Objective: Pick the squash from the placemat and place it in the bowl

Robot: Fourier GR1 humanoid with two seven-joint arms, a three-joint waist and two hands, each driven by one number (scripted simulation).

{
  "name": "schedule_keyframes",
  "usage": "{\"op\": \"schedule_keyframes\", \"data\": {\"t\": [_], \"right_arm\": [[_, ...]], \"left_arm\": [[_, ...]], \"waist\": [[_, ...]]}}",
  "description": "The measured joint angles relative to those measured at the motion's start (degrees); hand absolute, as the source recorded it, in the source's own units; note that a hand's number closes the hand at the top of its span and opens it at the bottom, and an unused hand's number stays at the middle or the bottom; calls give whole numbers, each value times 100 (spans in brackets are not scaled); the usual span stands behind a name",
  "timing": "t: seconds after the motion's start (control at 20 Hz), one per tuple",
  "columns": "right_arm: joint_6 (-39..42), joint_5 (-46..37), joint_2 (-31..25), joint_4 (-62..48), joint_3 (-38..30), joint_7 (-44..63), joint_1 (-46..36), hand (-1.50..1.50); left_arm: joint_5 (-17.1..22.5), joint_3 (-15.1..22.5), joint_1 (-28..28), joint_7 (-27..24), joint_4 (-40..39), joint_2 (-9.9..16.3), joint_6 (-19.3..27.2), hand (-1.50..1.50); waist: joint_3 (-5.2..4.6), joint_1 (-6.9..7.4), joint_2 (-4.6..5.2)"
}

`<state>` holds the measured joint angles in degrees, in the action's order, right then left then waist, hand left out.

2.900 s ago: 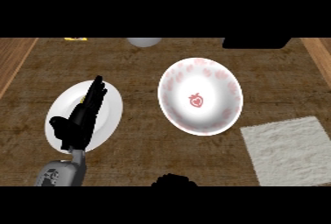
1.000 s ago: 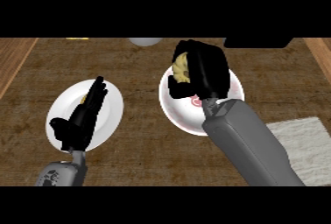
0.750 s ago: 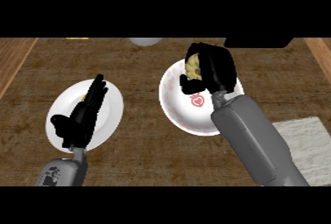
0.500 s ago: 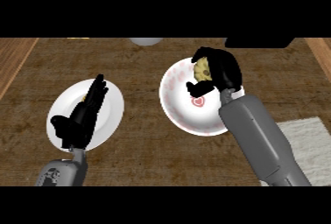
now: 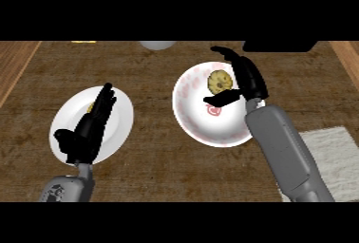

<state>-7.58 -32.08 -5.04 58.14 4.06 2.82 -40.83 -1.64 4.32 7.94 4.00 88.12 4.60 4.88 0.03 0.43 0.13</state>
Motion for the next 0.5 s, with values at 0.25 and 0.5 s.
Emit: {"op": "schedule_keyframes", "data": {"t": [0.25,0.5], "right_arm": [[-221,371,82,458,-366,-213,48,-150],[-56,841,74,1013,-668,-6,304,-150]], "left_arm": [[-86,52,-59,86,99,-49,58,0],[-21,-68,-72,163,185,24,-23,0]], "waist": [[-1,-25,-15],[-3,-42,-21]]}}
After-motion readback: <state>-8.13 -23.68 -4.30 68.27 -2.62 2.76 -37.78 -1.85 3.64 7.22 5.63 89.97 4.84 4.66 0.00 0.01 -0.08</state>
